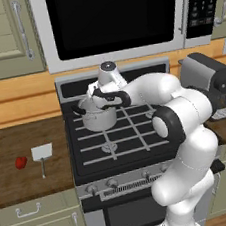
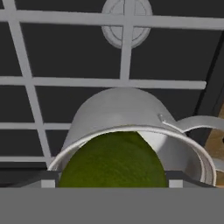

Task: Put the lime and bell pepper in the pot. Retrieve the spatula and lightly stir the vegetables in the pot.

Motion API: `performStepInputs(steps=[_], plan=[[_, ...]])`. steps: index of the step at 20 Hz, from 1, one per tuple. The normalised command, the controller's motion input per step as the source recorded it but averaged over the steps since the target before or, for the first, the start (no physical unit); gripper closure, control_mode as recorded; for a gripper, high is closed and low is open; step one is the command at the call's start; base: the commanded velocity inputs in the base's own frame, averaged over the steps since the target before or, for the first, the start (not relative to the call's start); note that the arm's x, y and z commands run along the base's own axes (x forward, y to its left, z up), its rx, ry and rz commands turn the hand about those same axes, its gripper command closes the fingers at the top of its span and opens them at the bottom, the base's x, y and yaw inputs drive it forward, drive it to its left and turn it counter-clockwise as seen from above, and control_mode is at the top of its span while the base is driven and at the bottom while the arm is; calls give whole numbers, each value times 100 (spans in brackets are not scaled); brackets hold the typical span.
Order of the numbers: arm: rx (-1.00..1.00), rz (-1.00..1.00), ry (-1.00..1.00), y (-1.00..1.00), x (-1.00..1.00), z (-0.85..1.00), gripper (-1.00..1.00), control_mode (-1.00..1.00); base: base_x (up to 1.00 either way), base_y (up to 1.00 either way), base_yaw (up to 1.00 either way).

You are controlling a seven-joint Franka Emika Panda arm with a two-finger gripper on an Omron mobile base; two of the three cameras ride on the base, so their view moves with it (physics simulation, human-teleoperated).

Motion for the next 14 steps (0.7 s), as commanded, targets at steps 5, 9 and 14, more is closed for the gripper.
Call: performStepInputs(steps=[5, 9, 14], plan=[[-1, 1, 0, 9, 33, -22, 100, -100, 0, 0, 0], [0, 1, 0, 8, 25, -24, 100, -100, 0, 0, 0], [0, 0, 0, 2, 17, -5, -100, -100, 0, 0, 0]])
